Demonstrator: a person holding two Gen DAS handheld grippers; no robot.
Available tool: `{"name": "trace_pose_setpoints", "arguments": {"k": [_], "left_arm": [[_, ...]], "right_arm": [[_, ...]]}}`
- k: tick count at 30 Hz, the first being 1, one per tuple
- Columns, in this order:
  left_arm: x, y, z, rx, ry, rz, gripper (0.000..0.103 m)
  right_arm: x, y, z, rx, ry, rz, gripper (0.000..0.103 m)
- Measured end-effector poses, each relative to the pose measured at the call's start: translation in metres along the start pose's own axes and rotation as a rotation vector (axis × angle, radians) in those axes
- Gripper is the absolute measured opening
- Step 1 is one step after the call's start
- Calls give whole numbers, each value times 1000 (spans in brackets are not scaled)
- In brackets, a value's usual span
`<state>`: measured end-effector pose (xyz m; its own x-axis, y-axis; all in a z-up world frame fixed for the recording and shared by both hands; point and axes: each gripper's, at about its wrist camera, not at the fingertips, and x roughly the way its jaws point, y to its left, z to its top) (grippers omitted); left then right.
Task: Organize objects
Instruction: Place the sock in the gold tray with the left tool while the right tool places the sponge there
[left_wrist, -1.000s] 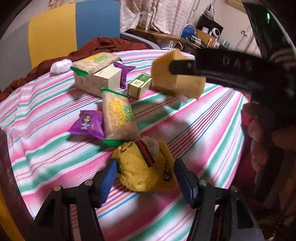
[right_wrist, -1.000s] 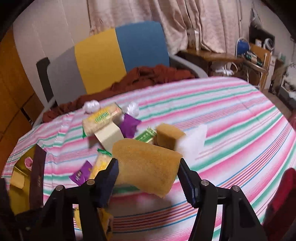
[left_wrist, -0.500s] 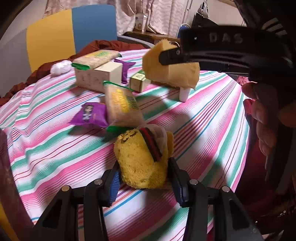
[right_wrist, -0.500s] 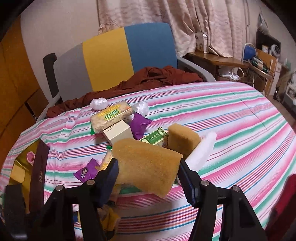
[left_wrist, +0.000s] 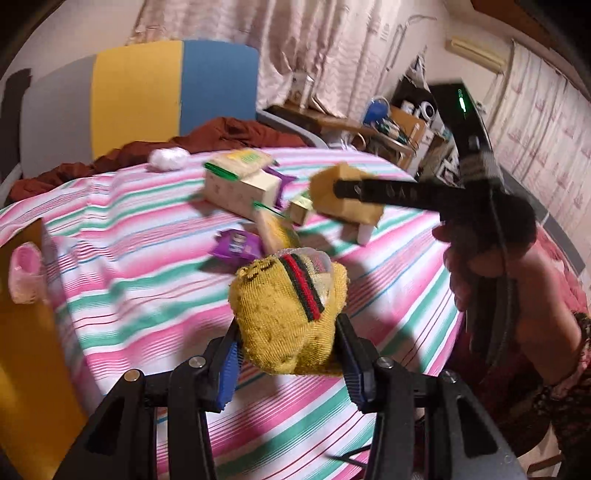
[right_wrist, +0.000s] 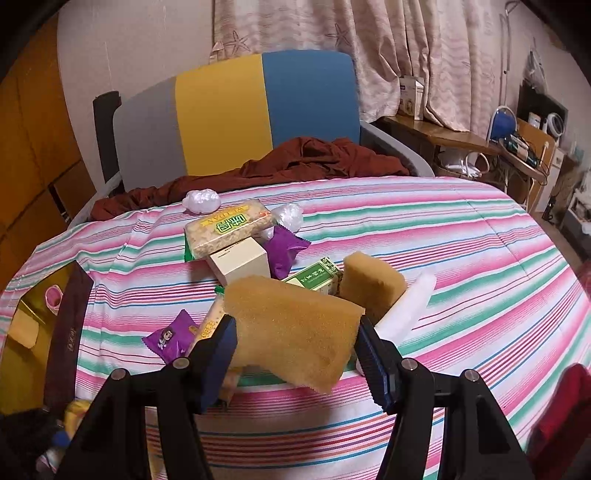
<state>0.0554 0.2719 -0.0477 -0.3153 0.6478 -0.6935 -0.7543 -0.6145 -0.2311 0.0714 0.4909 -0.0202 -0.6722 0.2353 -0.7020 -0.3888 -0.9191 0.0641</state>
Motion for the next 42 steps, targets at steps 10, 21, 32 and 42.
{"name": "trace_pose_setpoints", "arguments": {"k": [10,21,32,42], "left_arm": [[-49,75,-9,-174,-68,107,47],[-94,157,-44,-348,-97,237,47],[-114,211,-76,-457,-66,341,47],[-125,243,-98,-514,-35,429,47]], "right_arm": [[-10,16,1,-73,-73,-7,64],[-22,40,-3,-176,-161,-1,64],[-56,113,-13,-261,-214,139,65],[-69,229,-43,-396,-180,367,66]]}}
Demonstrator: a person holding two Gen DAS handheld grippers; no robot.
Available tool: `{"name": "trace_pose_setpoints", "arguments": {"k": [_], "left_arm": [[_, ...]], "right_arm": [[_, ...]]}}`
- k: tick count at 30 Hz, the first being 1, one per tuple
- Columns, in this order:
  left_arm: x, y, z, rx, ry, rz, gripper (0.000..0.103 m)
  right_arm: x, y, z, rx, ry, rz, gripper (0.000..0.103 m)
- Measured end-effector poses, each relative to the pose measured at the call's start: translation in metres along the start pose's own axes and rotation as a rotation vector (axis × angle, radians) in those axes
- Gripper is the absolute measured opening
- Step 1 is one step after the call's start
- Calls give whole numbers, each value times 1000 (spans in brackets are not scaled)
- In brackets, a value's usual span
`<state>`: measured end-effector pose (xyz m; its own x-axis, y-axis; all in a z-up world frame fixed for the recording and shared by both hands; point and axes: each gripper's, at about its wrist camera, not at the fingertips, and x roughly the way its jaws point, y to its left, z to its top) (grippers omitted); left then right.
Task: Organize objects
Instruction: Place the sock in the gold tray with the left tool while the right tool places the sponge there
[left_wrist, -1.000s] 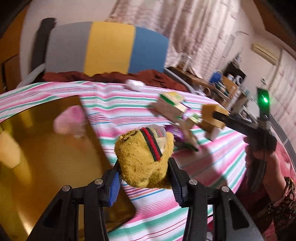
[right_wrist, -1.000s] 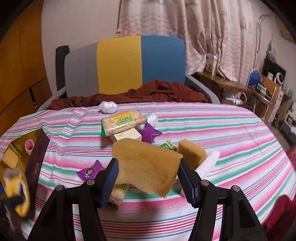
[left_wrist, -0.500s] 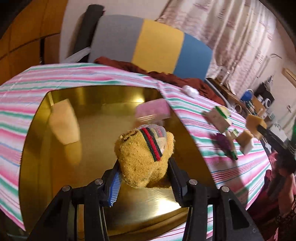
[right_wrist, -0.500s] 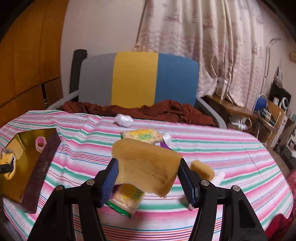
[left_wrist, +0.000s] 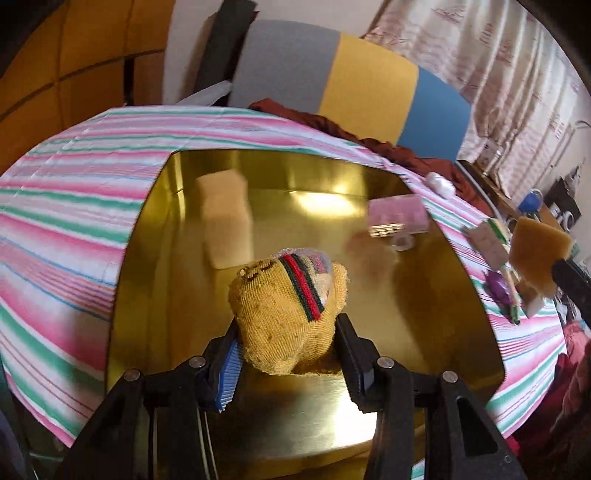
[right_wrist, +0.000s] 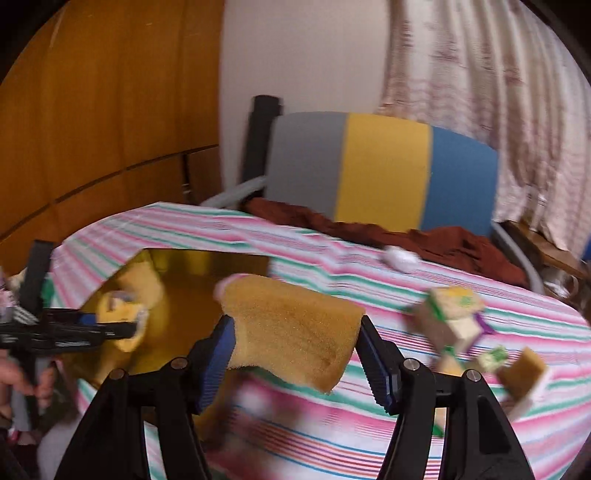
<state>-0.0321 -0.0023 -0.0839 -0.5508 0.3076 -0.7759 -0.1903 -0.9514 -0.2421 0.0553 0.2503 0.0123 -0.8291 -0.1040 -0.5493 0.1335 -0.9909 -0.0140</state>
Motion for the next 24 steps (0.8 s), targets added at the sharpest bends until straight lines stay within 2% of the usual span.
{"name": "trace_pose_setpoints", "arguments": {"k": [3,7,10,14,18,21,24], "left_arm": [[3,12,0,-29,12,10,47],[3,12,1,4,3,38,49],[4,7,1,20,16,57,52],[1,8,4,-26,26,68,56],[-11,14,10,-76,-4,72,56],[-25,21,16,-113,-51,82,56],[-37,24,20,-143,-97,88,57]], "right_arm": [[16,27,0,-15,40,65,66],[39,55,-4,-32,105,109,66],[57,68,-7,-23,147,130,67],[76,78,-9,-11,196,136,71],[85,80,-11,5,205,132,77],[81,75,-12,31,188,125,88],[76,72,-11,44,174,119,89]]}}
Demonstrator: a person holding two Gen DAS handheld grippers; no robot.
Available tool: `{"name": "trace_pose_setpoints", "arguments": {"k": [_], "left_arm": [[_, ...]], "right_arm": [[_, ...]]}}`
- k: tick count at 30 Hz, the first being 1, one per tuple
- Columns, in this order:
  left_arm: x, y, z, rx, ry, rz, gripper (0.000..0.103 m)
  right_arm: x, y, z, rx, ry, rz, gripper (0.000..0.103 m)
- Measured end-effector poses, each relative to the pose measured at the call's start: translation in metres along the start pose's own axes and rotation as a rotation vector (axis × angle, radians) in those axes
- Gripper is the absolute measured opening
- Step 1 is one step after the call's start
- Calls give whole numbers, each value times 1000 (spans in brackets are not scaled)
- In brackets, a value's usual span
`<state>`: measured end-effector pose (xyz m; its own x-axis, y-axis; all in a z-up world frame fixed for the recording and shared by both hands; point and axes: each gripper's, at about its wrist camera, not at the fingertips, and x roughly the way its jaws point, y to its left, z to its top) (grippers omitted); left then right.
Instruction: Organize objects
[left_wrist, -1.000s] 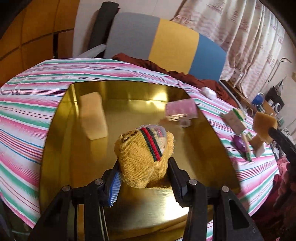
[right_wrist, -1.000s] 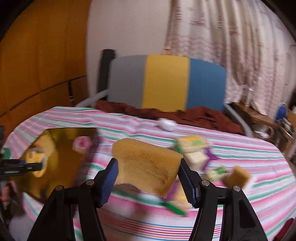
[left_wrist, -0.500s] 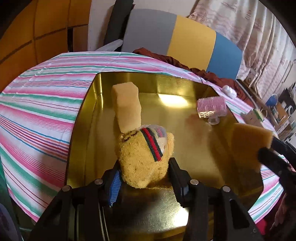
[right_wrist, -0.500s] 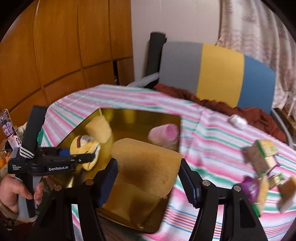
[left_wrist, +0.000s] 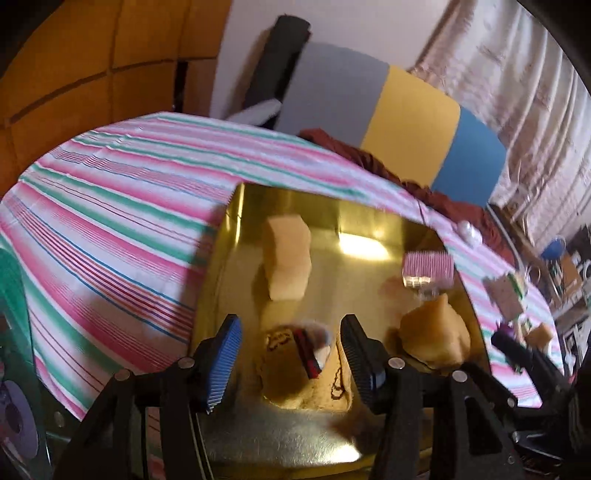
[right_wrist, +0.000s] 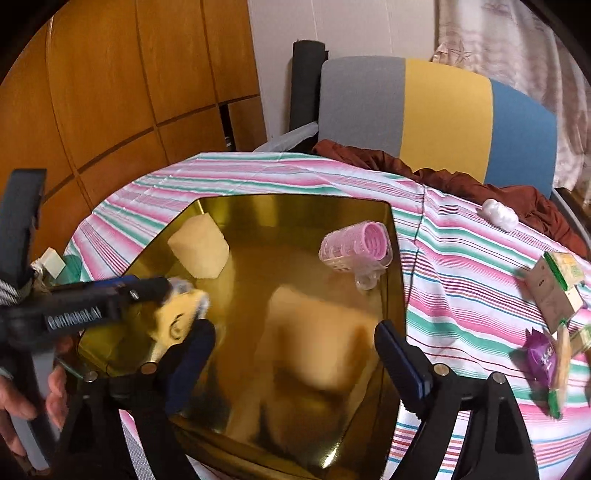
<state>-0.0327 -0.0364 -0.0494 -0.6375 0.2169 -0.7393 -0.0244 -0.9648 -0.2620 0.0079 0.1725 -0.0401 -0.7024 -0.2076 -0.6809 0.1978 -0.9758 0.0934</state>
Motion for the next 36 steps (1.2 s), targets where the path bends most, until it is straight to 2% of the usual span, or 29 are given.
{"name": "trace_pose_setpoints", "arguments": {"k": [3,7,13,17,20,24,31,34,36], "left_arm": [[-4,-4,0,-10,-11,-22,57],[-7,-18,-4,27,-8,-55,57],[-11,-50,-18,111,1,-127,57],[-15,-71,-27,171,6,-185,57],[-17,-88,-35,220,12,-223,57],[-18,-107,-46,274,24,-235,57],[-21,-129,-64,318,53,-282,57],[-22,-139,-71,339,61,-300,57],[-24,-146,-75,355,70,-308,57]], "right_arm": [[-8,-5,-1,26,-19,1,89],[-20,-14,0,53,-40,-8,89],[-47,-39,1,81,-103,-73,89],[-61,-66,-3,105,-107,-148,89],[-68,-96,-9,149,-91,-208,89],[-75,-141,-21,223,-50,-283,89],[-88,-215,-31,324,6,-401,89],[-86,-253,-32,429,38,-431,89],[-80,-276,-36,520,59,-418,83]]}}
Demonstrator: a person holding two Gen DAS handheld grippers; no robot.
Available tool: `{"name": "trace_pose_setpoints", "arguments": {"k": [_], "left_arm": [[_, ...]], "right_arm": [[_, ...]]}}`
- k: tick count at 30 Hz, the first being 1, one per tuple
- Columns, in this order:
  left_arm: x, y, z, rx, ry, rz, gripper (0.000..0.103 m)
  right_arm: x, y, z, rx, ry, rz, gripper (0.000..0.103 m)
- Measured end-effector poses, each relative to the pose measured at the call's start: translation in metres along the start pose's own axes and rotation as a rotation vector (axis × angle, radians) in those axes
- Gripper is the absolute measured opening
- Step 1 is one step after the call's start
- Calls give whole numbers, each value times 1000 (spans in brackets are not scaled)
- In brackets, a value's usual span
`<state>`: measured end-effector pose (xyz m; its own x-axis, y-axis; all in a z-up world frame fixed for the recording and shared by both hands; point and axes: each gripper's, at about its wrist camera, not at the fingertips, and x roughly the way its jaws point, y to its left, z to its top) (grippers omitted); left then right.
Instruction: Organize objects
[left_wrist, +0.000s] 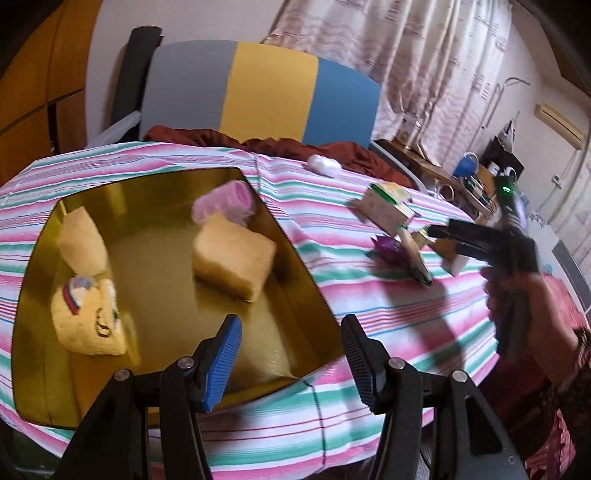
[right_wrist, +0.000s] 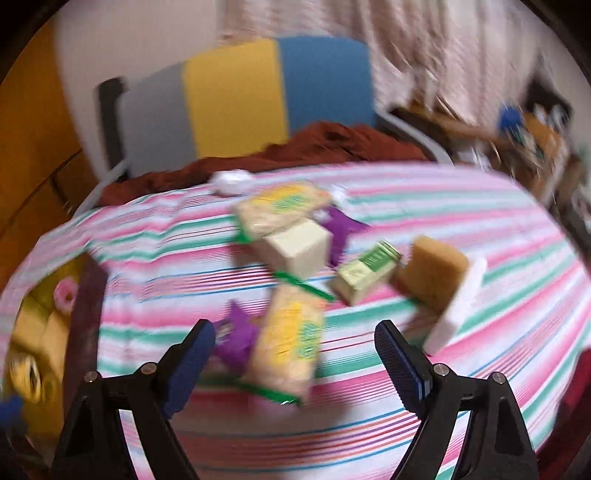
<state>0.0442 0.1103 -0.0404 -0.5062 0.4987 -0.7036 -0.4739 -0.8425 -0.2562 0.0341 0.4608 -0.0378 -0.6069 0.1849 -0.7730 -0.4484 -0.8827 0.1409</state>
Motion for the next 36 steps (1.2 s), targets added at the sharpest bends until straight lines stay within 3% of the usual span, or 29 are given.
{"name": "trace_pose_setpoints", "arguments": {"k": [4,10,12,18,28,36], "left_arm": [[1,-12,-2,28,10,-6,57],[4,-26,-3,51,24,-13,57],[5,-30,-3,62,28,-19,57],[10,-40,-2,81,45,-33,57],[31,-70,18,125,70,-62,57],[87,-109,55,183,124,-72,60]], "right_arm": [[32,-13,4,82,83,36,77],[55,-9,1,82,126,83,74],[62,-8,-2,70,157,88,63],[62,5,-14,-77,187,-12,49],[50,-22,-18,-121,310,-10,49],[42,-29,-28,-131,235,4,49]]}}
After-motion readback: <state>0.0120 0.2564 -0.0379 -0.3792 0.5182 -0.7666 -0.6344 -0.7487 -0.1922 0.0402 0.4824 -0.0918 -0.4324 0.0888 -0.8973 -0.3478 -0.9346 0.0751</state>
